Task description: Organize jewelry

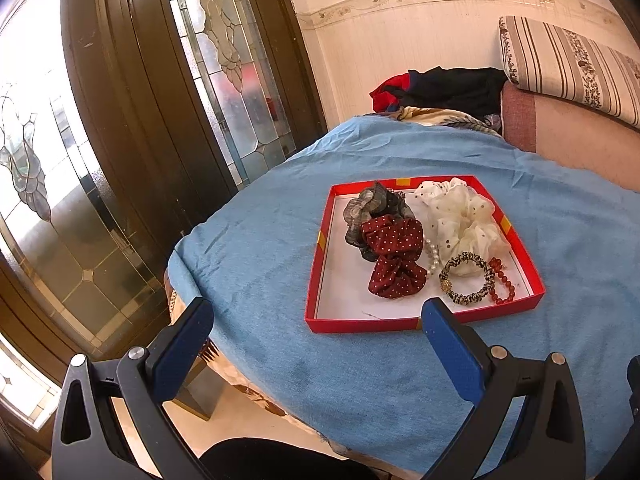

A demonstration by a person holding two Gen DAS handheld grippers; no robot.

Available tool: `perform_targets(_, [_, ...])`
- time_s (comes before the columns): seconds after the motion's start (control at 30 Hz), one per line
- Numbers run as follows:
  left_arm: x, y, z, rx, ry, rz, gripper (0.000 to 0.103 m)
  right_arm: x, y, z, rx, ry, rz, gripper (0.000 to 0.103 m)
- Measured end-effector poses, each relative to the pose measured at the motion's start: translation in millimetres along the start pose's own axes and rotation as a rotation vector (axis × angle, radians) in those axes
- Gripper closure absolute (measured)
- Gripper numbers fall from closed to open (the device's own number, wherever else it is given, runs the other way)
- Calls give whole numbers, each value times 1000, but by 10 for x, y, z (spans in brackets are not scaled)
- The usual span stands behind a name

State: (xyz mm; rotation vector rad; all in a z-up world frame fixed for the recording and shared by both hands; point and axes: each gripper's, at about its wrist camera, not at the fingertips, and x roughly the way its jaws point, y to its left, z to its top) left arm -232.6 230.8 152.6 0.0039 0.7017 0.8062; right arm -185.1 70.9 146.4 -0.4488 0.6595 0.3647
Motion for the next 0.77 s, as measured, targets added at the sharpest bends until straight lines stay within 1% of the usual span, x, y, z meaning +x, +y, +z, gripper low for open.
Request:
perform_targets(0.47, [67,23,-7,10,7,6,0,43,28,-20,-2,11,-1,11])
perform_targets(0.63, [130,38,-5,11,42,-14,0,63,22,-34,4,15,3,11])
perform_targets(0.7, [107,63,-27,4,18,14,0,73,13,-38,11,18,6,11])
perform_targets(0.77, [87,64,-20,11,3,23,0,93,-5,-43,18,23,9,11])
